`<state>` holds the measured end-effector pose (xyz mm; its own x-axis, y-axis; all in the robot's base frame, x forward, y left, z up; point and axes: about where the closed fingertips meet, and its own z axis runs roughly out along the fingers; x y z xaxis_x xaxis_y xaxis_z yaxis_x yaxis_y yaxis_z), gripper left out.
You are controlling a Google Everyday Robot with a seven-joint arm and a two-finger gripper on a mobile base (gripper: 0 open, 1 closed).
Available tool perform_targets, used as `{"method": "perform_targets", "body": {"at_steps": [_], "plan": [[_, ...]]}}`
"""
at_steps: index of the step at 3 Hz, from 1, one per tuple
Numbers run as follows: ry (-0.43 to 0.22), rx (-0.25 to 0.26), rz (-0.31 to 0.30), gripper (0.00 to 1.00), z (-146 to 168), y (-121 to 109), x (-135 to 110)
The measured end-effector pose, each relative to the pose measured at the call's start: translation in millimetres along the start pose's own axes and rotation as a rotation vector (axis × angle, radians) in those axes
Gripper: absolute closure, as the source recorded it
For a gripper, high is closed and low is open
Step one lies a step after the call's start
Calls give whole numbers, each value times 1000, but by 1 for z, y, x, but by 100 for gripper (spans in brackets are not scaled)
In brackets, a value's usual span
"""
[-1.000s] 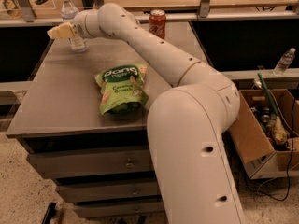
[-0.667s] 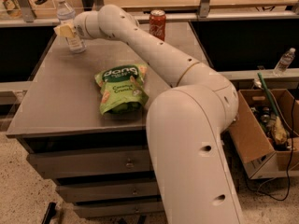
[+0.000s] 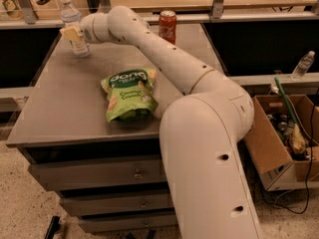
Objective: Knock blue plastic bottle over
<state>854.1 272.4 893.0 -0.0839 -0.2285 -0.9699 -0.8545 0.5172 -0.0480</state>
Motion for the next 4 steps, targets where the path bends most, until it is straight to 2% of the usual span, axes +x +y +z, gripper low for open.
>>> {"method": "perform_targets", "body": {"at_steps": [1, 2, 3, 4], "plan": [[27, -63, -121, 100, -8, 4, 3], [48, -97, -200, 100, -14, 7, 5], [57, -106, -228, 100, -16, 8, 5], [57, -106, -228, 100, -16, 8, 5]]}}
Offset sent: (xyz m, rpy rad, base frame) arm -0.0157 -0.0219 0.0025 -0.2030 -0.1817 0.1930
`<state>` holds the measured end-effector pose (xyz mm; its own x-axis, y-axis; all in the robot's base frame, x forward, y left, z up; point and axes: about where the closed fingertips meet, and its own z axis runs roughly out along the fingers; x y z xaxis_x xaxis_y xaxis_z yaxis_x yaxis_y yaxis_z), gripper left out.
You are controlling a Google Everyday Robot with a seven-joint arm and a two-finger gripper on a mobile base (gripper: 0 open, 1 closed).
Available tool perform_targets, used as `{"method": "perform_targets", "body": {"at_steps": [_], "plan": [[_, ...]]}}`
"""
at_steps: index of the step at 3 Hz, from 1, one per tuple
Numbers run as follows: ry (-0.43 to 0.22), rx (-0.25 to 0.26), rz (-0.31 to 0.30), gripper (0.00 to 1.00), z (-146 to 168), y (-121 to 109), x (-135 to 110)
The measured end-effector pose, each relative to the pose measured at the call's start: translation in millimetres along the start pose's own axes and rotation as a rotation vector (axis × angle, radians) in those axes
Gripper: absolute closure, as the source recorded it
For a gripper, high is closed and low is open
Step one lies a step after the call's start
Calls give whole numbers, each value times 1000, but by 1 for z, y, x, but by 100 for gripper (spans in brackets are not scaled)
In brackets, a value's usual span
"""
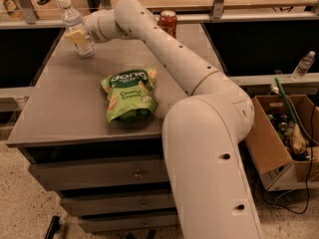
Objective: Knock blue plastic bottle over
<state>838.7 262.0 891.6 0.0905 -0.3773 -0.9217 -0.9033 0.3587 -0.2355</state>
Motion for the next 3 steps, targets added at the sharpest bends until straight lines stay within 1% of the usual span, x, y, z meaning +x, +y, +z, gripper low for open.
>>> {"method": "perform_targets", "body": {"at_steps": [3], "plan": [[0, 0, -1, 100, 0, 0, -1]]}}
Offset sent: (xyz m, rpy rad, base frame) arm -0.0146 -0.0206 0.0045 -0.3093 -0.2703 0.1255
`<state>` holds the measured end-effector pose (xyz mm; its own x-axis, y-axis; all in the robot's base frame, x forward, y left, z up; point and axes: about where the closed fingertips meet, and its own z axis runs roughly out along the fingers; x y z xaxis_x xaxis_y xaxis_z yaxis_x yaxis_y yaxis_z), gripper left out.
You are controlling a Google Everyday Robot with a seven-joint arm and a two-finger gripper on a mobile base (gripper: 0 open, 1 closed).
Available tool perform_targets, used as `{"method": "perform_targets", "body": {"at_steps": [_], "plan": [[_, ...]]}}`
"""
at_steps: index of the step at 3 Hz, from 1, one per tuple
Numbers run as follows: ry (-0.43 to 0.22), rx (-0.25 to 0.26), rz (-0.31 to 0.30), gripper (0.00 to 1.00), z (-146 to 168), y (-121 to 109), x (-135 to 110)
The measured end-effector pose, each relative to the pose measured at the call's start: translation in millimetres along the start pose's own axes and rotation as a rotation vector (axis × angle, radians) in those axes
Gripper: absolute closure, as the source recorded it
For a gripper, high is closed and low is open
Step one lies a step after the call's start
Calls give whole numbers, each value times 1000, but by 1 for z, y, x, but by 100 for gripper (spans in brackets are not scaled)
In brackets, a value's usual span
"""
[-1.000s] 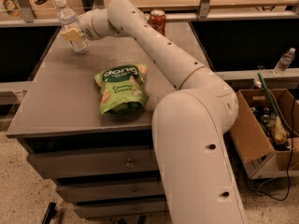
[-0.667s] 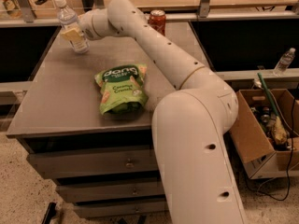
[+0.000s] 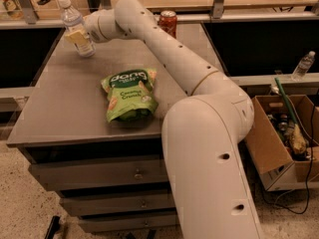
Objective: Knock blue plastic bottle over
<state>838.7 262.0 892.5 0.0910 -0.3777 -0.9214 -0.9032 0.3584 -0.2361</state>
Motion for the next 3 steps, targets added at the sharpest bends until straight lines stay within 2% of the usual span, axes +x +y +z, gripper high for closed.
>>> {"method": "perform_targets", "body": {"at_steps": [3], "plan": [[0, 0, -1, 100, 0, 0, -1]]}}
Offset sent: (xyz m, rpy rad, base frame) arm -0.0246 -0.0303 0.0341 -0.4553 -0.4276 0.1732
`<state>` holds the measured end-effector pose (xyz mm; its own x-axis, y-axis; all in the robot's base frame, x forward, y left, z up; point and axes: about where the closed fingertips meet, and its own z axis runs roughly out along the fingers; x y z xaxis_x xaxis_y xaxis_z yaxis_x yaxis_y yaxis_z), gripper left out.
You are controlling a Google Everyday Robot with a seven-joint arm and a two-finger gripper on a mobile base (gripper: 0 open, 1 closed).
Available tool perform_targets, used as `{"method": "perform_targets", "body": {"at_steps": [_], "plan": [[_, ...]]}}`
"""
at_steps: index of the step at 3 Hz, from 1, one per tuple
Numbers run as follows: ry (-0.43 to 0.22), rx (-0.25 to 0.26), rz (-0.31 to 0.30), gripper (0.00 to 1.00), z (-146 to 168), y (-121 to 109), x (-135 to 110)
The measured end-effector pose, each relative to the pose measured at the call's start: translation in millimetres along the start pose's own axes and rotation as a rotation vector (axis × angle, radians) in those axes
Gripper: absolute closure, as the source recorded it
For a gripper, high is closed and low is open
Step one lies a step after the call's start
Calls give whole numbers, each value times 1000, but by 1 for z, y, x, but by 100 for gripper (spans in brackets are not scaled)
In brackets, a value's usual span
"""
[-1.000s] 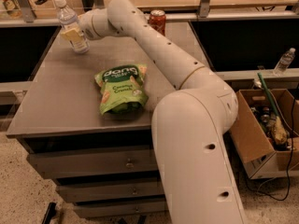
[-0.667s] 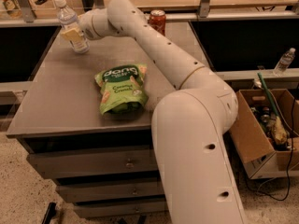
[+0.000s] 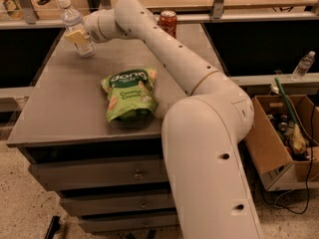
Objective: Knock blue plastic bottle over
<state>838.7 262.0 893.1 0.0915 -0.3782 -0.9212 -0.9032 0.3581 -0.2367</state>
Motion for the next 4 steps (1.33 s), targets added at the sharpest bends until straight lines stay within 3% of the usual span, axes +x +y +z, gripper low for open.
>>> {"method": "perform_targets", "body": {"at_steps": [4], "plan": [[0, -1, -1, 100, 0, 0, -1]]}}
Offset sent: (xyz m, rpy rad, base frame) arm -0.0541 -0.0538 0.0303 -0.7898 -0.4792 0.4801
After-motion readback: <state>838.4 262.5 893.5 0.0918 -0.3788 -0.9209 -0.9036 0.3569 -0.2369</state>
